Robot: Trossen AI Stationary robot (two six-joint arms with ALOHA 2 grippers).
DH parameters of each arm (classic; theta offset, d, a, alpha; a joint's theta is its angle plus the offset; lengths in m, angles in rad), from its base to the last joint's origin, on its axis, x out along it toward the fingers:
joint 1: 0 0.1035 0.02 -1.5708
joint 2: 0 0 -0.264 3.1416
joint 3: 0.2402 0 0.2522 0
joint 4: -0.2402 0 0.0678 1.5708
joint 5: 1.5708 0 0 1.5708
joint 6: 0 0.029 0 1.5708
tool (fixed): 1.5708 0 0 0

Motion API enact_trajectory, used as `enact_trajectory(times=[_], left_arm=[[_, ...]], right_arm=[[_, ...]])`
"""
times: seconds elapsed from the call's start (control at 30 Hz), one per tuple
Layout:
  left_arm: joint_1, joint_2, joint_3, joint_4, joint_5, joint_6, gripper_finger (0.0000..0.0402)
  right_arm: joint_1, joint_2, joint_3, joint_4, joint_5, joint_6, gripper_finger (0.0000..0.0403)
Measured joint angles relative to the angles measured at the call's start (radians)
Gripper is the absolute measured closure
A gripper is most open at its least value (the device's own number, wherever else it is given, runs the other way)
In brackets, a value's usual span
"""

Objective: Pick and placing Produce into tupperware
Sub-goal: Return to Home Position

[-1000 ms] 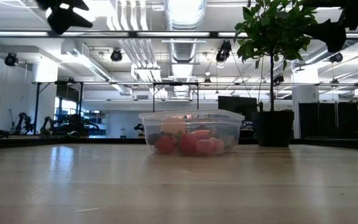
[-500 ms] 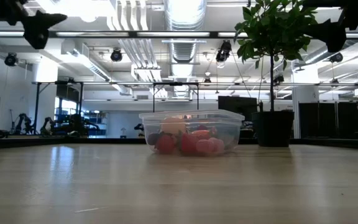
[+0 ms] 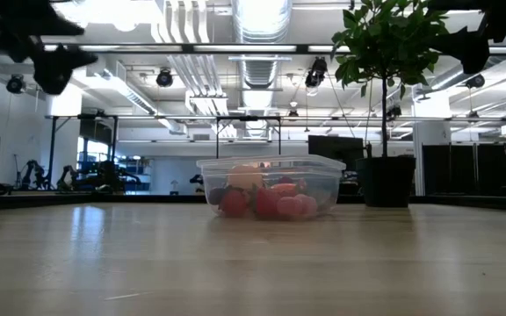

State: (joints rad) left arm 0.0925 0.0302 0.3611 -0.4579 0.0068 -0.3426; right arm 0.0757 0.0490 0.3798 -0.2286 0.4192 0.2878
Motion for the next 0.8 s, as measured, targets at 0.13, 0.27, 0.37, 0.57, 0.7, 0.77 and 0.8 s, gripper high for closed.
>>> enact_trajectory(times=[0.13,0.27,0.37,0.57,0.7,0.77,0.8], left_arm=[[0.0,0.0,-0.053,-0.019,-0.01,-0.083,0.0184],[0.0,0.006,-0.115,-0.015,-0.02,-0.171,0.0184],[0.0,0.007,-0.165,0.001,-0.02,-0.171,0.0184],[0.0,0.029,-0.233,0.034,-0.015,-0.171,0.0184],[0.0,0.056,-0.237,0.109,-0.012,-0.171,0.0184],[0.0,0.067,-0.24,0.132,-0.012,-0.171,0.0184],[0.0,0.071,-0.242,0.133,-0.012,-0.171,0.0184]], right_arm=[[0.0,-0.002,0.0,0.0,0.0,0.0,0.008],[0.0,-0.002,0.0,0.0,0.0,0.0,0.008],[0.0,-0.002,0.0,0.0,0.0,0.0,0.008],[0.0,-0.002,0.0,0.0,0.0,0.0,0.0081],[0.0,-0.001,0.0,0.0,0.001,0.0,0.0081],[0.0,-0.001,0.0,0.0,0.0,0.0,0.0081],[0.0,-0.001,0.0,0.0,0.0,0.0,0.0081]])
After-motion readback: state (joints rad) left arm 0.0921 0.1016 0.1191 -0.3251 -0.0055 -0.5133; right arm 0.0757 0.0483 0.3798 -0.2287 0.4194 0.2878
